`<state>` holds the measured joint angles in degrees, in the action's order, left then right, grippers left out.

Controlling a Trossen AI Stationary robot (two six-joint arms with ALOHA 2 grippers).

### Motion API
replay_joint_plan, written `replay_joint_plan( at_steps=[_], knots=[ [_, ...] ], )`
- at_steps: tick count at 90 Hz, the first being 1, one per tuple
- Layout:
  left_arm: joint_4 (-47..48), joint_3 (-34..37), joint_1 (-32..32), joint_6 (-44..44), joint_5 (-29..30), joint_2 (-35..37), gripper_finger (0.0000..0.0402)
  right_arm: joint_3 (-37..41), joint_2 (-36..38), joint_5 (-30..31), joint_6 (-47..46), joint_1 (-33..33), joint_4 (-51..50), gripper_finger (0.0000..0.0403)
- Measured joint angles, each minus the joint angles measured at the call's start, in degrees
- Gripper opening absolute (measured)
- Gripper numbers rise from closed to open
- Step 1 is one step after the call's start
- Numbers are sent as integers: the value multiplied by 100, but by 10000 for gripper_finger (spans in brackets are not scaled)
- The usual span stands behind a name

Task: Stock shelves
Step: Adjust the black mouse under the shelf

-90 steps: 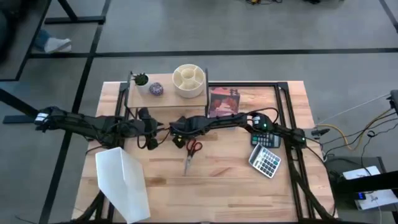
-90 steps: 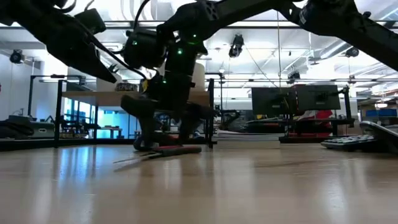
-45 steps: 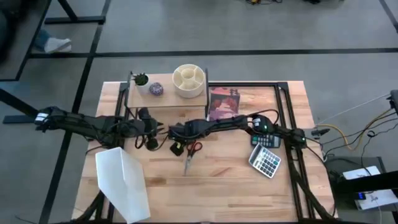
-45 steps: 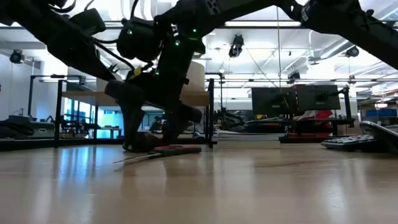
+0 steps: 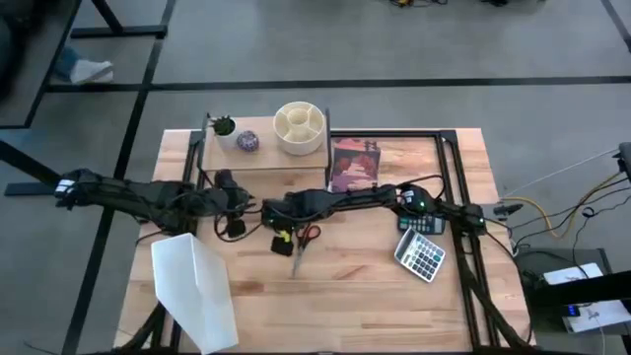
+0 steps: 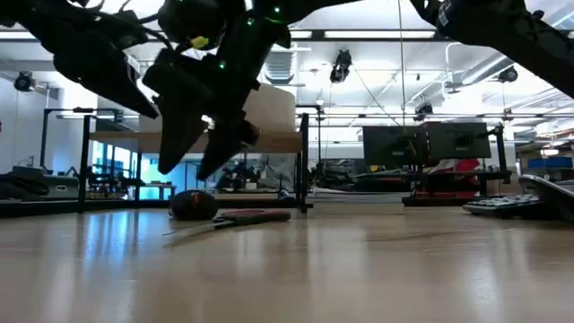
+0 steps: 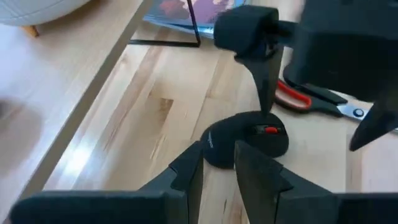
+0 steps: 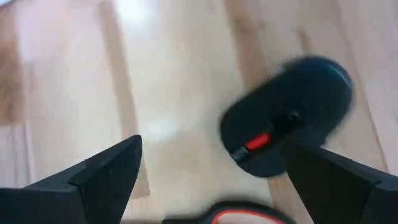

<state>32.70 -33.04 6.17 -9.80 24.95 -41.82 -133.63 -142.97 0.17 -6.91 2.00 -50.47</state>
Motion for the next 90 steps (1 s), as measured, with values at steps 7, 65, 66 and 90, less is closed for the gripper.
replay_joint_plan(
  at_steps=[7,65,66,90],
  knots=[
    [-6,-4,0,-20,-2,69,75,11,-48,-64,336,3,328,359],
    [38,14,0,-141,-4,171,75,866,-242,101,473,-164,2168,141],
    [38,14,0,-144,-4,171,75,866,-243,133,467,-168,2162,138],
    [42,14,0,-148,-4,157,75,956,-241,1202,874,-317,1953,84]
  ],
)
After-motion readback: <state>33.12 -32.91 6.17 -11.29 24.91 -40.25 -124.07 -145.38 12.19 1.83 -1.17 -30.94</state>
